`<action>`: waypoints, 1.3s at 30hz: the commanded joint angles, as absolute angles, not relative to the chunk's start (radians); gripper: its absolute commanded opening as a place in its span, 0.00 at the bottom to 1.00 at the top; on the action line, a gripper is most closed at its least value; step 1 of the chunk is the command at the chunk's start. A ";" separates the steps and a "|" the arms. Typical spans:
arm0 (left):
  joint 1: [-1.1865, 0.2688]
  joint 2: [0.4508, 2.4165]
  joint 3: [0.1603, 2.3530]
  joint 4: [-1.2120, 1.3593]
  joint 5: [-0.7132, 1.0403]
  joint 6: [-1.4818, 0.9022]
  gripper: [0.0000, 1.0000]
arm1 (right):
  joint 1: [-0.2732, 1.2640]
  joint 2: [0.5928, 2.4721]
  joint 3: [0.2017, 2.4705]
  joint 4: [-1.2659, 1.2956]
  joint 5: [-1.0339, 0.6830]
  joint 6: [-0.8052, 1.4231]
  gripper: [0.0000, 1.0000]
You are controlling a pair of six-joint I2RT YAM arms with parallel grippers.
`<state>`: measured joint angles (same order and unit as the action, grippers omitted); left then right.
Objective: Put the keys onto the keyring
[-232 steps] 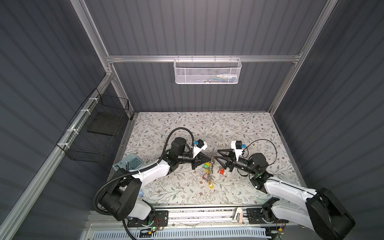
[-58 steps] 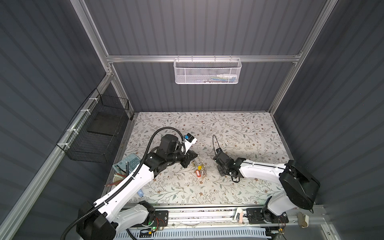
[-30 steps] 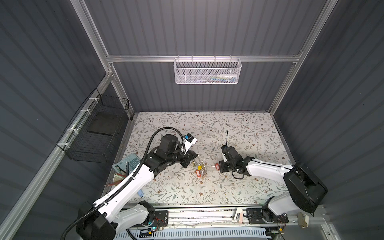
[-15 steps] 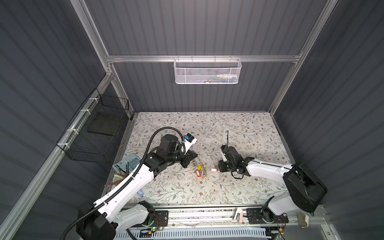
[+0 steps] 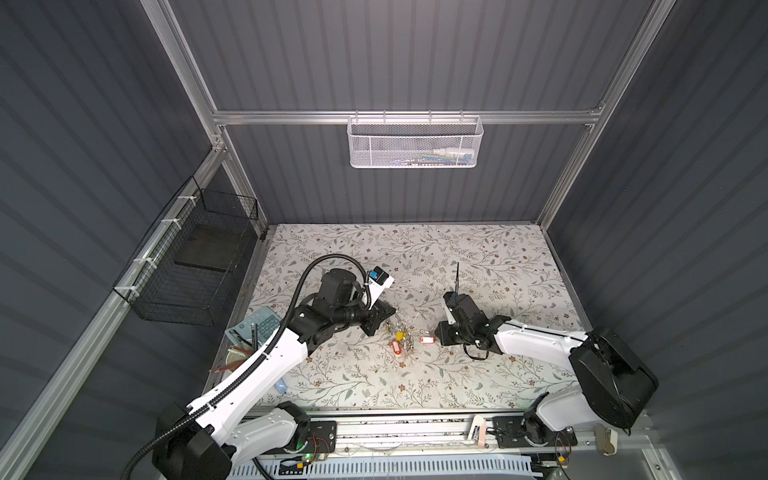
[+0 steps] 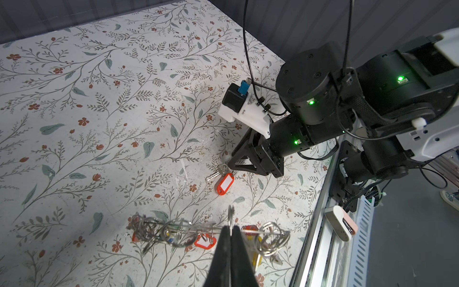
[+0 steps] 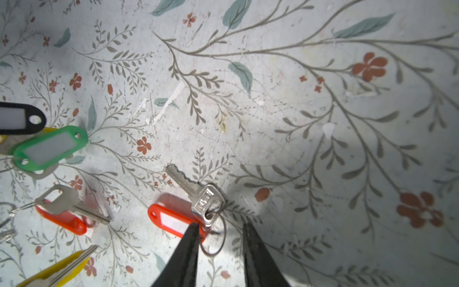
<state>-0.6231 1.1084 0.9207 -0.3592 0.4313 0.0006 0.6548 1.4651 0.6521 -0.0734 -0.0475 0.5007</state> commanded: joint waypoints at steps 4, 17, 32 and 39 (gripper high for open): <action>-0.627 1.088 0.924 -0.327 0.468 0.018 0.00 | 0.645 1.429 0.600 -0.037 -0.120 0.626 0.39; -0.627 1.077 0.920 -0.328 0.471 0.017 0.00 | 0.622 1.468 0.576 0.023 -0.153 0.716 0.29; -0.627 1.077 0.922 -0.326 0.472 0.017 0.00 | 0.614 1.494 0.579 0.048 -0.170 0.723 0.17; -0.627 1.078 0.923 -0.327 0.473 0.018 0.00 | 0.611 1.502 0.574 0.060 -0.169 0.724 0.12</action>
<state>-0.6231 1.1080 0.9207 -0.3592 0.4423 0.0006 0.6167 1.4887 0.5888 0.0517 -0.1665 0.7189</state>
